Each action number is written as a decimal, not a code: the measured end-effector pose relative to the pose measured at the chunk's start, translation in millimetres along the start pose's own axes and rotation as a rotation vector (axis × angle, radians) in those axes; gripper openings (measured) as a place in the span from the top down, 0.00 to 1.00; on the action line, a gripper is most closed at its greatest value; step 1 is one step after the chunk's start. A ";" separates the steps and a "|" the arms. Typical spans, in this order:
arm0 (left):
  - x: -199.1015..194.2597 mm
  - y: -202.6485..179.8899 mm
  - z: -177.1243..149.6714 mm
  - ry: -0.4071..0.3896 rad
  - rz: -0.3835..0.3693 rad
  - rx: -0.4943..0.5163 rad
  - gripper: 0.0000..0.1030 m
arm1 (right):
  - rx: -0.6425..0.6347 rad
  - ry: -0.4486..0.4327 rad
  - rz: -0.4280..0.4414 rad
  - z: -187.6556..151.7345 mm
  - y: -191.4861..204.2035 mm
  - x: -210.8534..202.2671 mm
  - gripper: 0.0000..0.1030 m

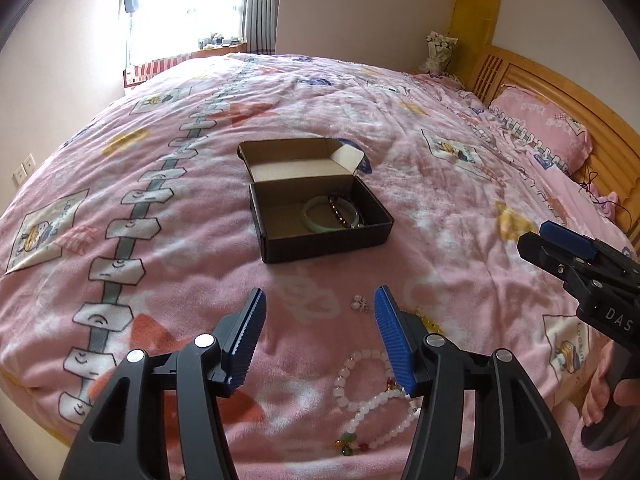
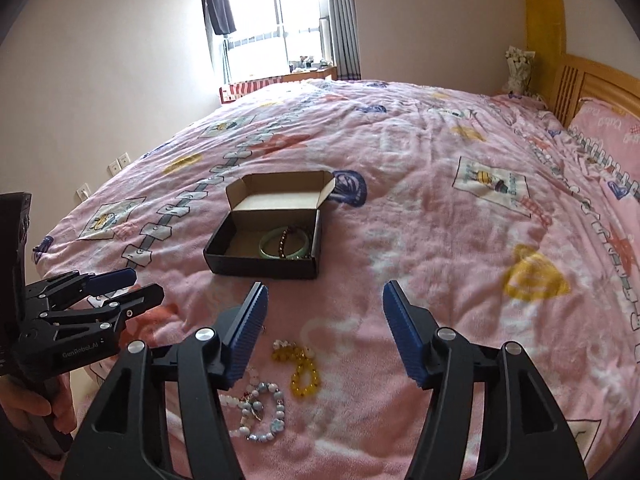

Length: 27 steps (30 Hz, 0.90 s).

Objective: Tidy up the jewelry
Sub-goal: 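Grasp the white bead bracelet with the left tool while the right tool grasps the yellow bracelet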

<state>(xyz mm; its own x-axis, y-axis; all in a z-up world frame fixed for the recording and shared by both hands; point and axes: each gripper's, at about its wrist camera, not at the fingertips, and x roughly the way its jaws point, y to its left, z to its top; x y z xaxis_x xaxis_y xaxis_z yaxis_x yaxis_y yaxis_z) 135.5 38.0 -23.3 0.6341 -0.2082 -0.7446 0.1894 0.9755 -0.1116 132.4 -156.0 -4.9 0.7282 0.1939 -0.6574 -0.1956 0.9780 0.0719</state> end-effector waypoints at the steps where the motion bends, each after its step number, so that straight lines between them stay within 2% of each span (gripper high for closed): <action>1: 1.9 -0.1 -2.6 0.007 0.001 -0.001 0.44 | 0.003 0.008 -0.002 -4.1 -1.2 1.4 0.43; 13: 26.2 2.5 -27.1 0.107 -0.002 -0.010 0.44 | 0.105 0.159 0.066 -35.9 -17.2 42.2 0.44; 18: 40.6 -0.2 -35.7 0.169 -0.031 -0.007 0.44 | 0.141 0.208 0.103 -44.1 -19.9 59.2 0.48; 27: 70.8 -6.1 -46.5 0.266 -0.022 0.001 0.44 | 0.209 0.290 0.145 -60.7 -26.1 87.8 0.51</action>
<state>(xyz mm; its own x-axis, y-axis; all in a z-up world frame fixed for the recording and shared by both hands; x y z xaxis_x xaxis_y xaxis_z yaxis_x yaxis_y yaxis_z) 144.4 20.6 -105.9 0.4103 -0.2035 -0.8890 0.2017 0.9709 -0.1292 161.6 -169.1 -110.1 0.4809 0.3306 -0.8120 -0.1230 0.9425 0.3109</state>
